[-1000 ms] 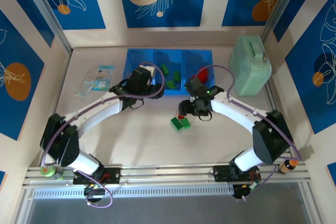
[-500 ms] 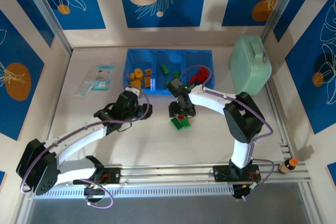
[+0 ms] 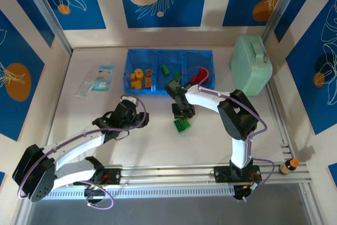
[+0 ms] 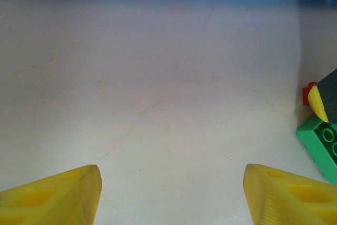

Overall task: Sort the legos into containers by color
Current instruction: Pick up the lego from the center of the table.

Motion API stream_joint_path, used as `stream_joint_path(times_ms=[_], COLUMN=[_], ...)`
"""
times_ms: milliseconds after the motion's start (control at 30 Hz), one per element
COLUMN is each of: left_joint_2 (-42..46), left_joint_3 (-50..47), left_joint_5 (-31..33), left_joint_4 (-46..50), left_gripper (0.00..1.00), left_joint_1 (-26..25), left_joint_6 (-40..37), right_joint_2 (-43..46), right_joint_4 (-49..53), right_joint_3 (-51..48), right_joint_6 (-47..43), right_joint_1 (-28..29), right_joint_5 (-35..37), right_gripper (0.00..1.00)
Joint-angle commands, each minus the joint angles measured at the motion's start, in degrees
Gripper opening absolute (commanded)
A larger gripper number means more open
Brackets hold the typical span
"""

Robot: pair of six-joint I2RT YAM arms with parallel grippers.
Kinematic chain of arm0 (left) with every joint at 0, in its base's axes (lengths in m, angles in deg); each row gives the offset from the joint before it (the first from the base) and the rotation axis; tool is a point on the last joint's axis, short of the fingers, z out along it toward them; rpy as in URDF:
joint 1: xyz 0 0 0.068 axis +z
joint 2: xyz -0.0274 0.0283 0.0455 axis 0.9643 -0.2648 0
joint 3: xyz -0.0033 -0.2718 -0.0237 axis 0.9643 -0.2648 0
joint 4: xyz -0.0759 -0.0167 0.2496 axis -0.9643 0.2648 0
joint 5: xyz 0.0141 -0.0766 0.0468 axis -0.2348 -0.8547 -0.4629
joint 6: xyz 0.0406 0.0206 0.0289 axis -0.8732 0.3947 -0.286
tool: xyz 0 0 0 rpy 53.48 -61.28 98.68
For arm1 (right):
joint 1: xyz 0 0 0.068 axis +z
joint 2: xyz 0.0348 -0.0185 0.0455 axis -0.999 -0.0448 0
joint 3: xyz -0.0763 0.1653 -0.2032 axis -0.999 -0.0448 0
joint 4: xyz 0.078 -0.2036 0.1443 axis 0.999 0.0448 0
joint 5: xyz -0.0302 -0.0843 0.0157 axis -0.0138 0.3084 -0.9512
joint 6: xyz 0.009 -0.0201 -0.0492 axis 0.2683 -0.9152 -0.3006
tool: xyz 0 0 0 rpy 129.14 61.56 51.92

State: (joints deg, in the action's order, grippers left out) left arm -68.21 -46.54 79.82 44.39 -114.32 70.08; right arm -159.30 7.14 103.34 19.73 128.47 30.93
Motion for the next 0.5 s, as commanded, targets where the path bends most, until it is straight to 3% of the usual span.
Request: stream_joint_path(times_ms=[0, 267, 467], left_joint_2=[0.6, 0.6, -0.1], left_joint_3=[-0.5, -0.4, -0.4], left_joint_5=[0.8, 1.6, 2.3], left_joint_4=[-1.2, -1.3, -2.3], left_gripper=[0.71, 0.7, 0.7], left_joint_1=[-0.7, -2.4, -5.6], left_joint_6=[0.6, 0.5, 0.9], right_joint_2=[0.4, 7.8, 12.2], right_joint_4=[2.2, 5.4, 6.5], right_joint_3=[2.0, 3.5, 6.5], right_joint_6=[0.5, -0.1, -4.0], right_joint_1=[0.5, -0.2, -7.6], right_joint_5=[1.5, 5.8, 6.4], right_gripper=[0.3, 0.26, 0.27])
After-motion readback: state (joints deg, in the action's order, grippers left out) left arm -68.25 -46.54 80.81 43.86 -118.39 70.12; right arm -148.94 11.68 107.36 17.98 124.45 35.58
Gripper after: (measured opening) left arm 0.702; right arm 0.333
